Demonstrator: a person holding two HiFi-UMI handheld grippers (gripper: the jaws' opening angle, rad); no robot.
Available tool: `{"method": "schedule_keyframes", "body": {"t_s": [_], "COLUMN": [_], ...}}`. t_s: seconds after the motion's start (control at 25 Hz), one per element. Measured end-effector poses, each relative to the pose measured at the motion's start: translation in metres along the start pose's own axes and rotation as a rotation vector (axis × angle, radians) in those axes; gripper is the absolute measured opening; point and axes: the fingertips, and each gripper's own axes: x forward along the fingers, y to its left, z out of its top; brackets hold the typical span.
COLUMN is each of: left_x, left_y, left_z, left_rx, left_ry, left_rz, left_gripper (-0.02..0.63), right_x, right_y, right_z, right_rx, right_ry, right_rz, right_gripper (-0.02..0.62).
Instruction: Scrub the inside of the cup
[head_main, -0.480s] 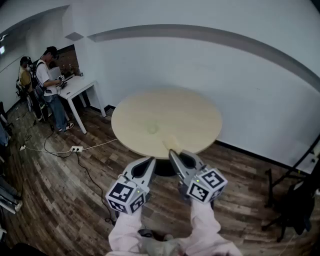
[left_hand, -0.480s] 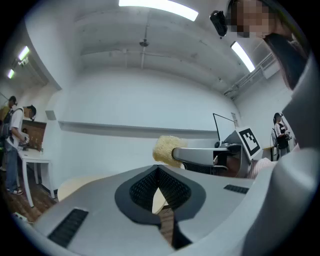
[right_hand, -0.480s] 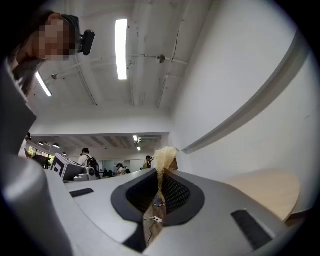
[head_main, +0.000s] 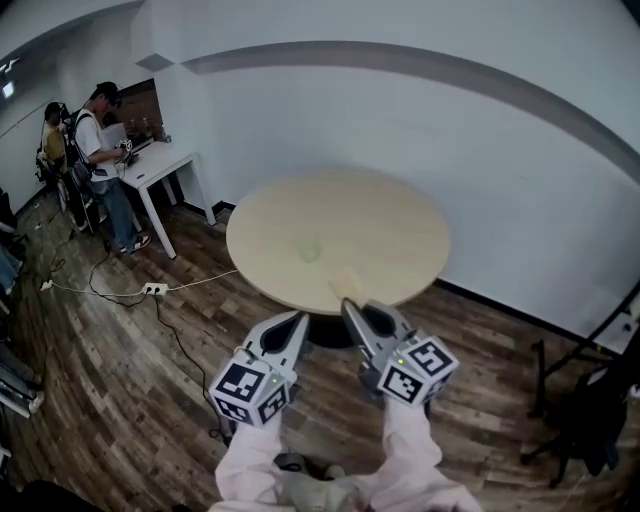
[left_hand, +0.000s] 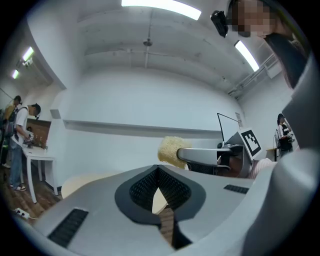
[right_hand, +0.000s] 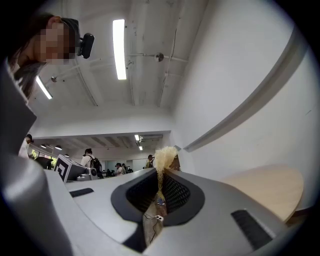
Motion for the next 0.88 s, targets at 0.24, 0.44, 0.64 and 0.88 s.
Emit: {"method": "schedule_keyframes", "body": {"t_s": [0.24, 0.44, 0.64, 0.88], "left_x": [-0.014, -0.021, -0.016, 0.004], "left_y": [0.005, 0.021, 0.040, 0.067], "left_z": [-0.008, -0.011, -0.015, -0.023], "left_rx": [-0.017, -0.047, -0.097, -0.143], "left_ry": [0.014, 0.007, -0.005, 0.000], "left_rz": [0.025, 0.057, 0.050, 0.035], "left_gripper": [-0.003, -0.003, -0.002, -0.002], "right_x": [0.004, 0.019, 0.037, 0.062], "right_y": [0.004, 0.010, -0.001, -0.017], "right_z": [-0.011, -0.021, -0.029, -0.036], "right_rx": [0.030, 0.032, 0.062, 0.089], "right_ry": [0.001, 0.025, 0.039, 0.054], "right_rz": [0.004, 0.029, 0.024, 0.024], "right_gripper": [0.014, 0.015, 0.015, 0.015]}}
